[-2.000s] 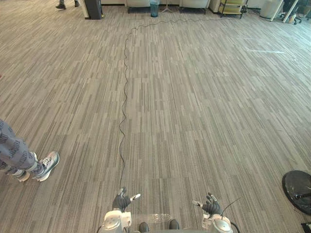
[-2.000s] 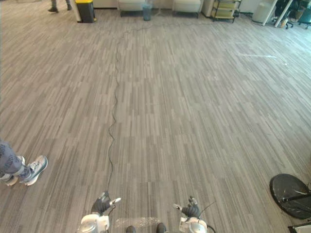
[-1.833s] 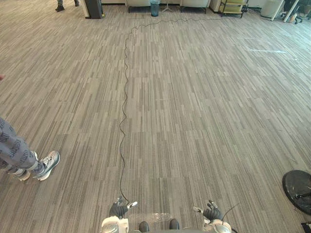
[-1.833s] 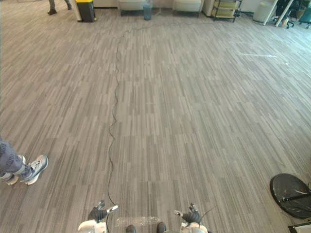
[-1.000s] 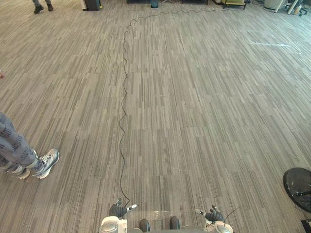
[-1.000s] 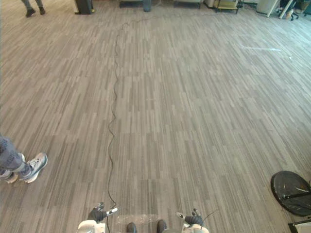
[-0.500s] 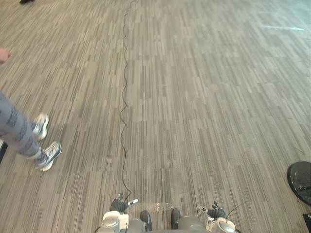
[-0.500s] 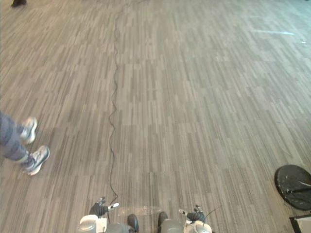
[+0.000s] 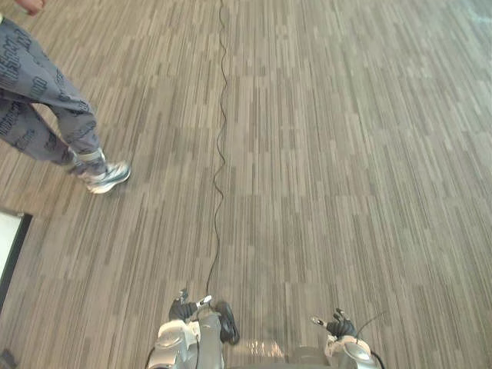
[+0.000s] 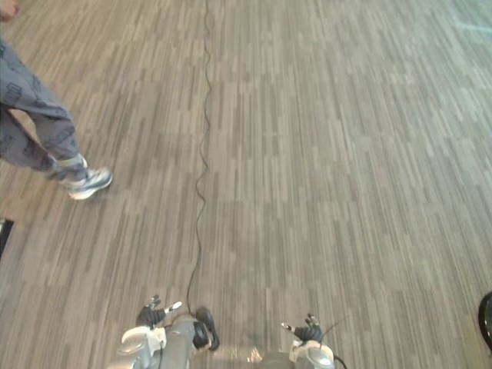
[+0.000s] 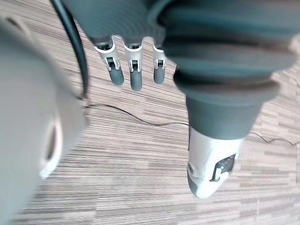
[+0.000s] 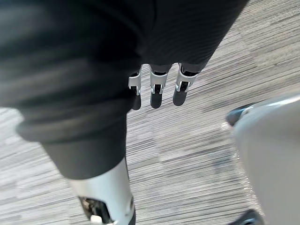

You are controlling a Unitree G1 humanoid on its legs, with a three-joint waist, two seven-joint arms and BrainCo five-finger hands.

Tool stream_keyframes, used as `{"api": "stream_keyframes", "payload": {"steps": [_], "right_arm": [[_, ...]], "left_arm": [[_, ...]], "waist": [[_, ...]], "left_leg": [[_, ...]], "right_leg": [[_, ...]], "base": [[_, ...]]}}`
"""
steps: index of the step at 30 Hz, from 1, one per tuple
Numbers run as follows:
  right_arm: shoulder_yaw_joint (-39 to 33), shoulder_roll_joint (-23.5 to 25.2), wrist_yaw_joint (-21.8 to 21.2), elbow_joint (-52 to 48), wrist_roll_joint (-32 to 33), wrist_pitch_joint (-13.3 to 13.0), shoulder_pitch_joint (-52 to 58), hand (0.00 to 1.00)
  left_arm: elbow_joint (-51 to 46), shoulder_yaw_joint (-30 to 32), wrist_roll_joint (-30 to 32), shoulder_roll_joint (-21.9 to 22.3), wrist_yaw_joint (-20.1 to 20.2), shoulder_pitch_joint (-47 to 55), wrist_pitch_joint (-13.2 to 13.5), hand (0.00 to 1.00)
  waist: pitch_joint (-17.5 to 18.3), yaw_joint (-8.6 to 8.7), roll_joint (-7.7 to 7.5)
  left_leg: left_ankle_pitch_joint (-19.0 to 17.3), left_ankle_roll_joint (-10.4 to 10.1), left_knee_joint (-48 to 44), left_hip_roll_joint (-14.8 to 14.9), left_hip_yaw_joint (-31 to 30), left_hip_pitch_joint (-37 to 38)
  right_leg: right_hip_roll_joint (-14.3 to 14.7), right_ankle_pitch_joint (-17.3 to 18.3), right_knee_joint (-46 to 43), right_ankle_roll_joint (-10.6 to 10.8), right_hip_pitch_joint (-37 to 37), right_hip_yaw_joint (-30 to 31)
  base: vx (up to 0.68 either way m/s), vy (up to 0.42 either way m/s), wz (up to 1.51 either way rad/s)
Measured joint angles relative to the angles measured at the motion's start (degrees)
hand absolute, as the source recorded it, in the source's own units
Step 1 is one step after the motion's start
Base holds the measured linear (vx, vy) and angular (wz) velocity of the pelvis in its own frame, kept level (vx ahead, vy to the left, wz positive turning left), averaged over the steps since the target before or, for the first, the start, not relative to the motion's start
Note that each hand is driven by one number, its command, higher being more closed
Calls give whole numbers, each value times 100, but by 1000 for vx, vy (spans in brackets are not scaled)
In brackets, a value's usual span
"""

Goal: Pick up cushions and gather them together orderly.

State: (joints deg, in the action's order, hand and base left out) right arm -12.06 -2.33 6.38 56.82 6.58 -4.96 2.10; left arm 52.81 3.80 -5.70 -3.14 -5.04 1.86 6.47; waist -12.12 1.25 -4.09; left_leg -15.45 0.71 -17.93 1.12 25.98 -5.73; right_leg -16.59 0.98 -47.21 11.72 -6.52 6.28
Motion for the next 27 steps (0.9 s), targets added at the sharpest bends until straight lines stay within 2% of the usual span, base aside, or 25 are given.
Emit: {"api": "stream_keyframes", "payload": {"steps": [1, 2, 3, 4, 5, 6, 7, 8, 9, 10, 11, 12, 13, 14, 15, 16, 17, 18, 19, 20, 22, 23, 24, 25, 27], "right_arm": [[39, 4, -40, 12, 18, -4, 2, 0], [52, -46, -59, -115, 14, -19, -34, 0], [116, -121, -79, -242, 7, -60, -103, 0], [114, -132, -77, -268, 7, -87, -148, 0], [130, -156, -80, -376, 3, -125, -208, 0], [131, -196, -81, -435, -46, -138, -252, 0], [139, -231, -80, -440, -96, -140, -271, 0], [172, -290, -75, -432, -219, -126, -276, 0], [261, -335, -75, -294, -239, -69, -182, 0], [270, -382, -77, -235, -254, -59, -246, 0], [217, -465, -61, -93, -344, 0, -457, 0], [121, -443, -61, 0, -432, 10, -608, 0], [102, -441, -68, 39, -436, 14, -603, 0], [37, -456, -68, 24, -448, 39, -524, 0], [39, -446, -61, -40, -450, 51, -372, 0], [43, -441, -61, -155, -450, 55, -270, 0], [69, -381, -61, -333, -450, 48, -131, 0], [68, -348, -50, -438, -444, 48, -74, 0], [80, -303, -30, -472, -440, 50, -65, 0], [108, -260, -8, -505, -439, 56, -46, 0], [209, -171, 21, -667, -435, 91, 35, 0], [223, -173, 21, -672, -435, 95, 14, 0], [206, -167, 19, -662, -437, 95, -6, 0], [148, -119, 16, -602, -439, 95, -72, 0], [39, -140, 19, -470, -441, 74, -108, 0]], "left_arm": [[26, -83, 23, -3, 2, 8, -30, 0], [27, -97, 61, 8, 1, 45, -63, 0], [28, -118, 77, 24, -15, 43, -62, 0], [29, -119, 85, 20, -28, 48, -62, 0], [74, -117, 84, -2, -56, 19, -60, 0], [132, -114, 63, -13, -73, -56, -61, 0], [143, -115, 55, -15, -89, -97, -61, 0], [150, -117, 55, -11, -94, -164, -59, 0], [171, -119, 58, -50, -97, -238, -59, 0], [224, -113, 61, 39, -98, -301, -60, 0], [263, -130, 73, 110, -87, -394, -51, 0], [320, -112, 112, 95, -86, -577, -53, 0], [314, -105, 114, 129, -85, -582, -51, 0], [299, -10, 124, 213, -85, -523, -37, 0], [302, 93, 122, 262, -85, -442, -28, 0], [292, 135, 121, 291, -83, -421, -34, 0], [226, 243, 121, 359, -84, -361, -38, 0], [141, 389, 121, 429, -78, -302, -43, 0], [61, 526, 118, 493, -74, -240, -55, 0], [-32, 569, 108, 526, -61, -216, -64, 0], [-372, 596, 30, 548, -30, -109, -43, 0], [-433, 581, -43, 541, -27, -111, -10, 0], [-463, 580, -70, 541, -21, -108, 35, 0], [-477, 598, -75, 540, -21, -106, 66, 0], [-364, 575, -92, 532, -5, -111, 74, 0]], "waist": [[-18, 3, 16], [-56, 31, 87], [-181, 123, 290], [-206, 149, 336], [-264, 168, 431], [-289, 205, 476], [-293, 234, 488], [-296, 264, 494], [-294, 411, 328], [-363, 403, 459], [-394, 384, 724], [-452, 394, 653], [-455, 389, 650], [-465, 451, 687], [-467, 513, 721], [-466, 510, 725], [-480, 475, 709], [-465, 464, 739], [-499, 429, 681], [-523, 322, 624], [-506, 64, 490], [-503, -50, 474], [-491, -120, 437], [-480, -182, 414], [-432, -169, 481]], "left_leg": [[-23, 12, 210, -67, 1, 331], [-23, 12, 453, -68, 9, 743], [-23, 12, 702, 32, 6, 1284], [-23, 12, 741, 74, 7, 1443], [-22, 12, 777, 180, 36, 1751], [-22, 12, 775, 267, 41, 1982], [-22, 11, 770, 299, 11, 2069], [-21, 9, 782, 331, -32, 2188], [-50, -252, 821, 198, -362, 2501], [-51, -277, 840, 303, -380, 2571], [66, -422, 920, 415, -614, 2520], [138, -463, 1225, 195, -856, 2516], [344, -506, 1371, 113, -929, 2589], [830, -567, 973, 158, -899, 2600], [1060, -837, -339, 440, -1015, 2329], [1343, -1011, -1004, 557, -1101, 2074], [1451, -1156, -2399, 902, -1130, 1494], [1338, -1193, -3401, 1204, -1015, 1040], [1149, -1145, -4177, 1472, -828, 592], [954, -1054, -4528, 1614, -721, 217], [606, -859, -4340, 1639, -476, -387], [454, -783, -3927, 1594, -439, -657], [391, -689, -3238, 1494, -453, -818], [384, -667, -2160, 1312, -504, -853], [728, -922, -41, 988, -968, -934]], "right_leg": [[71, 131, -868, -83, -415, 42], [207, 394, -1552, -305, -827, -51], [400, 833, -1883, -691, -1293, -502], [460, 965, -1849, -754, -1457, -673], [634, 1260, -1480, -908, -1807, -1097], [791, 1409, -806, -1063, -2090, -1486], [885, 1383, -342, -1090, -2228, -1656], [1055, 1168, 513, -1190, -2360, -1795], [1304, -384, 2486, -1789, -2255, -1695], [1403, -310, 2404, -1803, -2184, -1719], [1586, -250, 2432, -1849, -2184, -1739], [1512, 97, 2059, -1880, -2290, -1514], [1476, 317, 1811, -1878, -2262, -1485], [1464, 738, 1492, -1810, -2051, -1535], [1440, 1139, 1444, -1745, -1608, -1582], [1462, 1246, 1492, -1739, -1416, -1592], [1516, 1400, 1621, -1747, -1117, -1575], [1580, 1506, 1719, -1789, -880, -1569], [1637, 1616, 1842, -1870, -540, -1534], [1677, 1712, 2005, -1944, -209, -1444], [1702, 1810, 2333, -1939, 279, -1068], [1692, 1820, 2577, -1917, 540, -862], [1656, 1808, 2761, -1862, 741, -620], [1559, 1829, 2902, -1760, 956, -322], [1370, 1976, 3250, -1571, 1350, 94]], "base": [[506, 141, -1], [598, 129, -18], [492, 74, -21], [514, 18, -22], [540, -37, -11], [555, -68, -2], [593, -130, 16], [798, -226, 62], [681, -200, 55], [694, -163, 19], [471, -75, -37], [558, -100, -38], [473, -147, -12], [535, -215, 14], [449, -191, 20], [465, -162, 18], [380, -97, 0], [560, -135, -11], [541, -97, -25], [435, -50, -51], [426, 37, -87], [542, 137, -107], [481, 163, -126], [532, 225, -134], [576, 315, -117]]}}
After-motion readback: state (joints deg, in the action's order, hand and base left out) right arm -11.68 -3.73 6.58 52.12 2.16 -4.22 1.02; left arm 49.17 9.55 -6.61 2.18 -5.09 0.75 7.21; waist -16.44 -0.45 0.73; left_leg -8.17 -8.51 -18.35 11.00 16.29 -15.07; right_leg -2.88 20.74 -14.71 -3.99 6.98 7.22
